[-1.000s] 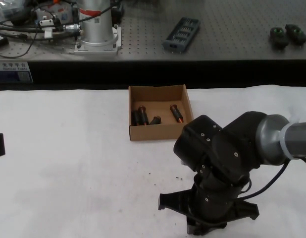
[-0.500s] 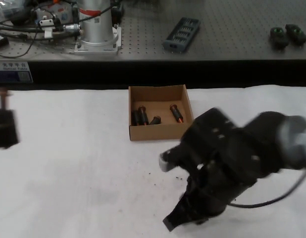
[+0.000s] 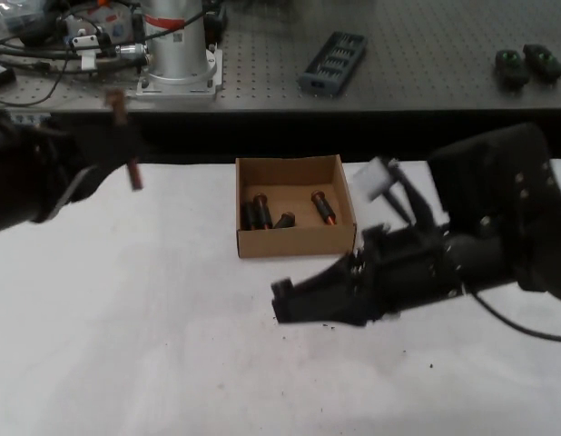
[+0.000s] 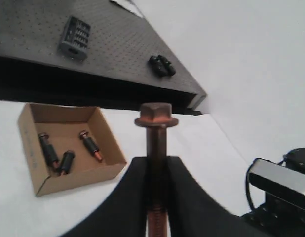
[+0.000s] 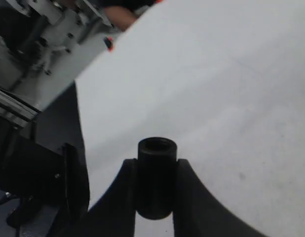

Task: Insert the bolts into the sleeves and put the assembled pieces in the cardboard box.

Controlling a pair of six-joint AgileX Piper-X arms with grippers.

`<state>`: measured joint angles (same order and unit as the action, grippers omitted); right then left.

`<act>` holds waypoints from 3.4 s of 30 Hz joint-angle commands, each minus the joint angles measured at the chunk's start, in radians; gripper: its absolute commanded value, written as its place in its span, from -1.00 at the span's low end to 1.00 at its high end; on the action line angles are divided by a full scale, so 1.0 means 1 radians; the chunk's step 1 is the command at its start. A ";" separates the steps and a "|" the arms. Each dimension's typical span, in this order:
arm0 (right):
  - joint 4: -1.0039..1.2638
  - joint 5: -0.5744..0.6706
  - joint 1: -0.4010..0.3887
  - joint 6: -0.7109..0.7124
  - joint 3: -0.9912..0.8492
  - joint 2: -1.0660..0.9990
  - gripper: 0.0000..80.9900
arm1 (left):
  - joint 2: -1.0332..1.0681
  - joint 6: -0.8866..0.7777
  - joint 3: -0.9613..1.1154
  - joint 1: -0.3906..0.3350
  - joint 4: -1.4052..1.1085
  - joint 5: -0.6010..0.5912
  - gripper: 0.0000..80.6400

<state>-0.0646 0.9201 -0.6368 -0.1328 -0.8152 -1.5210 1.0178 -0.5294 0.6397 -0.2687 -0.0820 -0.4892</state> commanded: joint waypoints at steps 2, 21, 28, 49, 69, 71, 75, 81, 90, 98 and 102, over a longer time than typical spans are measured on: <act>0.112 0.109 0.021 -0.105 -0.002 0.015 -0.96 | 0.029 -0.027 0.013 -0.050 -0.086 -0.087 -0.98; 0.145 0.151 0.038 -0.093 0.023 0.015 -0.96 | 0.270 -0.048 0.037 -0.199 -0.268 -0.231 -0.98; 0.149 0.140 0.081 -0.046 0.048 0.012 -0.96 | 0.311 -0.040 0.037 -0.199 -0.324 -0.123 -0.98; 0.649 0.145 0.087 -0.368 0.007 -0.190 -0.96 | 0.432 -0.124 0.037 -0.103 -0.566 -0.061 -0.98; 0.654 0.242 0.087 -0.425 -0.020 -0.225 -0.96 | 0.472 -0.175 0.037 -0.106 -0.615 -0.216 -0.98; 0.654 0.281 0.087 -0.435 -0.020 -0.225 -0.96 | 0.472 -0.175 0.037 -0.106 -0.615 -0.228 -0.98; 0.654 0.312 0.087 -0.441 -0.020 -0.225 -0.96 | 0.472 -0.178 0.037 -0.106 -0.615 -0.241 -0.98; 0.654 0.335 0.087 -0.453 -0.020 -0.225 -0.96 | 0.472 -0.186 0.037 -0.106 -0.615 -0.270 -0.98; 0.654 0.374 0.087 -0.457 -0.020 -0.225 -0.96 | 0.472 -0.221 0.037 -0.106 -0.615 -0.329 -0.98; 0.656 0.408 0.087 -0.457 -0.020 -0.225 -1.00 | 0.485 -0.266 0.037 -0.106 -0.615 -0.384 -0.98; 0.656 0.418 0.087 -0.457 -0.020 -0.225 -0.89 | 0.485 -0.288 0.037 -0.106 -0.654 -0.398 -0.98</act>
<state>0.5800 1.3200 -0.5567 -0.5896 -0.8249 -1.7458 1.5033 -0.7940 0.6633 -0.3724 -0.6890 -0.8735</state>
